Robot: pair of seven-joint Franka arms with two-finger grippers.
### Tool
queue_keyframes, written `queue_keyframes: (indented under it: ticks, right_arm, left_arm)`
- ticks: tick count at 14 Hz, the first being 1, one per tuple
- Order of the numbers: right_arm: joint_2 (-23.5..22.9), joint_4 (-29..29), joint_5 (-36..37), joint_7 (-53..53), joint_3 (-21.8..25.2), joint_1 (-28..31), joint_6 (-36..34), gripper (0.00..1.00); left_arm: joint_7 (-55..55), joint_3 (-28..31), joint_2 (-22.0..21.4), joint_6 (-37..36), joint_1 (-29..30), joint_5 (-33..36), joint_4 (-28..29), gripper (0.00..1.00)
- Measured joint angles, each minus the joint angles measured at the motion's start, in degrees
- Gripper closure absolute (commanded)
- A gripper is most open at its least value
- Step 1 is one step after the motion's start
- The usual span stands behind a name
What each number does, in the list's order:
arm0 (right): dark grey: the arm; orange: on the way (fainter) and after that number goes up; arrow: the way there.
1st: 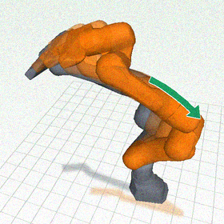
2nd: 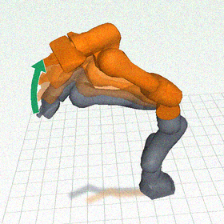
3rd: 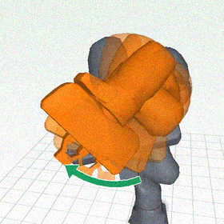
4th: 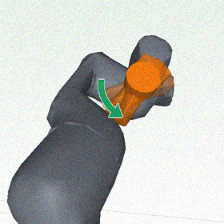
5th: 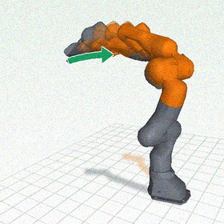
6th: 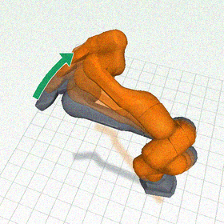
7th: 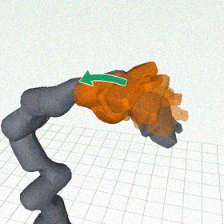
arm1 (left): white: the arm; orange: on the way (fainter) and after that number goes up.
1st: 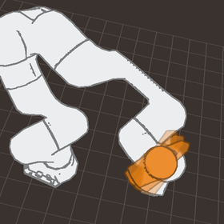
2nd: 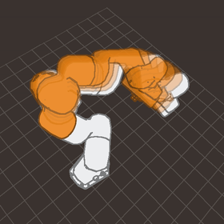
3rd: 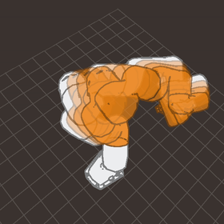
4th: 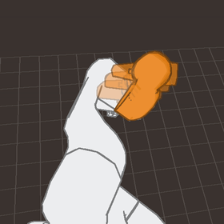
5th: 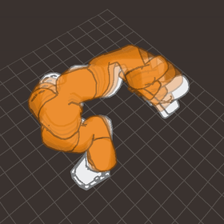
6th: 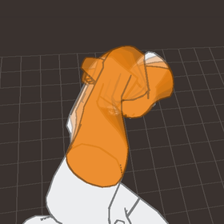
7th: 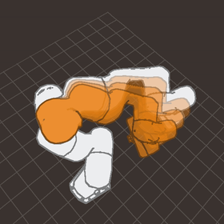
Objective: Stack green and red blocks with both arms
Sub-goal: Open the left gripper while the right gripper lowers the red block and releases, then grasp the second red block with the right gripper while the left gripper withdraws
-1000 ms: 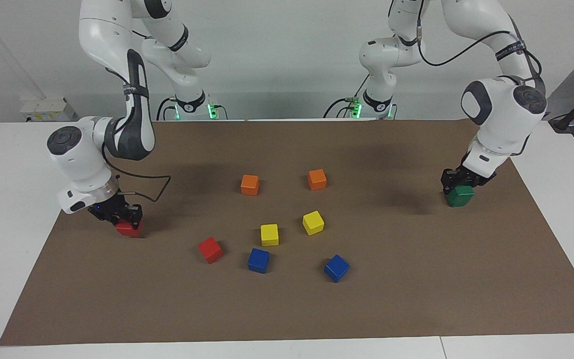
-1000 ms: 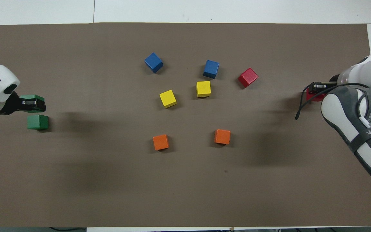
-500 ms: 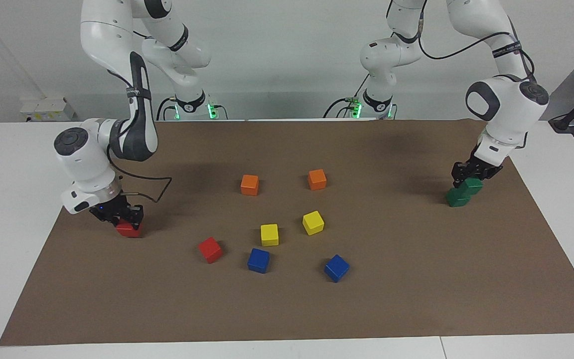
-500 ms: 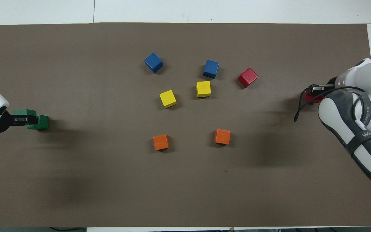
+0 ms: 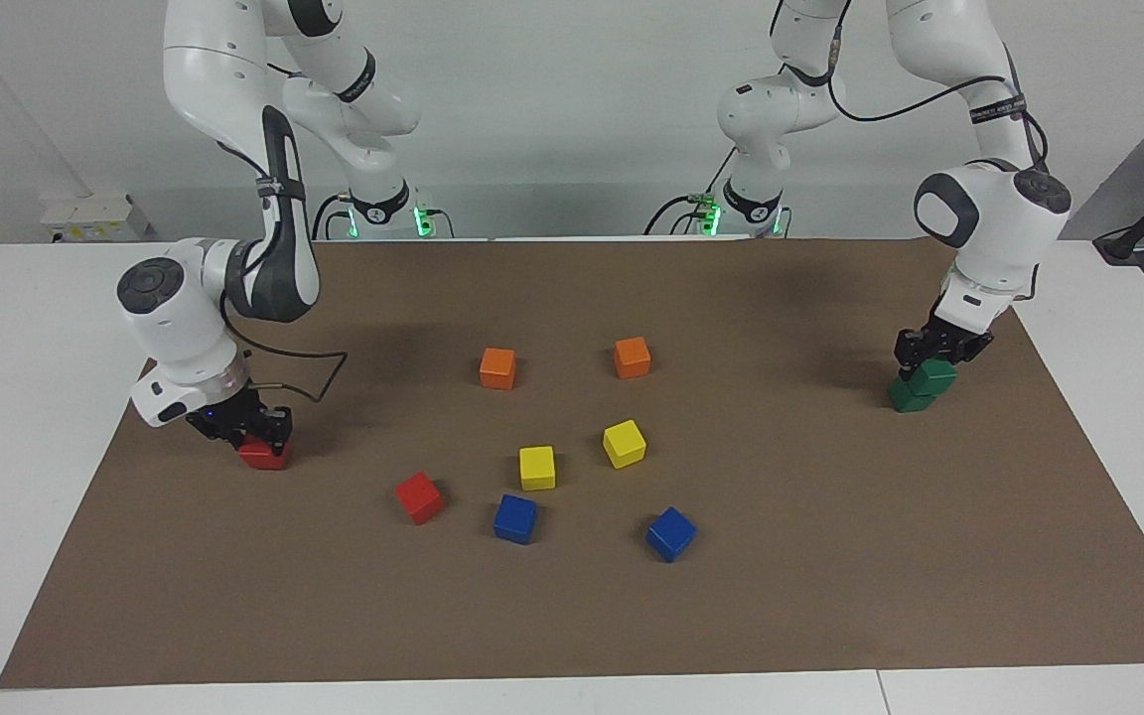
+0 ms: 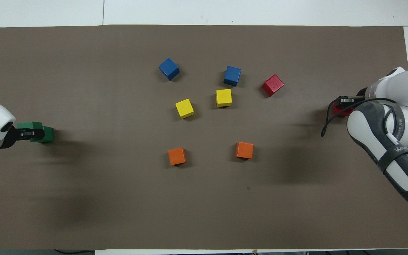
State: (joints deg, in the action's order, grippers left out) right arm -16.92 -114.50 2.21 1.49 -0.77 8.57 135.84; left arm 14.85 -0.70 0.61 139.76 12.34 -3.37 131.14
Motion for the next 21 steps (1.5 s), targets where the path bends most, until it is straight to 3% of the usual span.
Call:
queue_keyframes:
  ticks: [1, 2, 8, 11, 12, 13, 17, 21]
  right_arm:
    - [0.0, -0.1, 0.0, 0.0, 0.0, 0.0, 0.0, 0.27]
    - [0.0, -0.1, 0.0, 0.0, 0.0, 0.0, 0.0, 0.00]
    - [0.2, 0.7, 0.0, 0.0, -0.1, -0.3, -0.3, 0.00]
    - [1.6, 8.3, 0.0, -5.0, -0.3, -2.5, -10.2, 0.00]
    - [2.1, 12.2, 0.0, -7.2, -0.3, -3.8, -13.9, 0.00]
    - [2.3, 15.5, -0.1, -10.3, -0.3, -5.3, -16.5, 0.00]
    - [0.8, 20.4, 0.0, -32.6, -0.5, -12.1, -17.0, 0.02]
    - [-2.3, 21.1, 0.0, -48.2, -0.6, -16.8, -10.9, 0.04]
  left_arm:
    - [0.0, 0.0, 0.0, 0.0, 0.0, 0.0, 0.0, 1.00]
    - [0.0, 0.0, 0.0, 0.1, 0.1, 0.0, 0.0, 1.00]
    - [-0.3, 0.0, 1.1, 0.1, 0.1, -0.1, 0.3, 1.00]
    - [-0.3, 0.0, 1.2, 0.1, 0.2, -0.1, 0.3, 1.00]
    - [-0.3, 0.0, 1.2, 0.1, 0.2, -0.1, 0.3, 0.72]
    - [-0.3, 0.0, 1.2, 0.1, 0.2, -0.1, 0.3, 0.01]
    - [-0.2, 0.0, 1.2, 0.1, 0.2, -0.1, 0.3, 0.00]
    - [-0.2, 0.0, 1.2, -1.1, 0.2, -0.1, -1.0, 0.00]
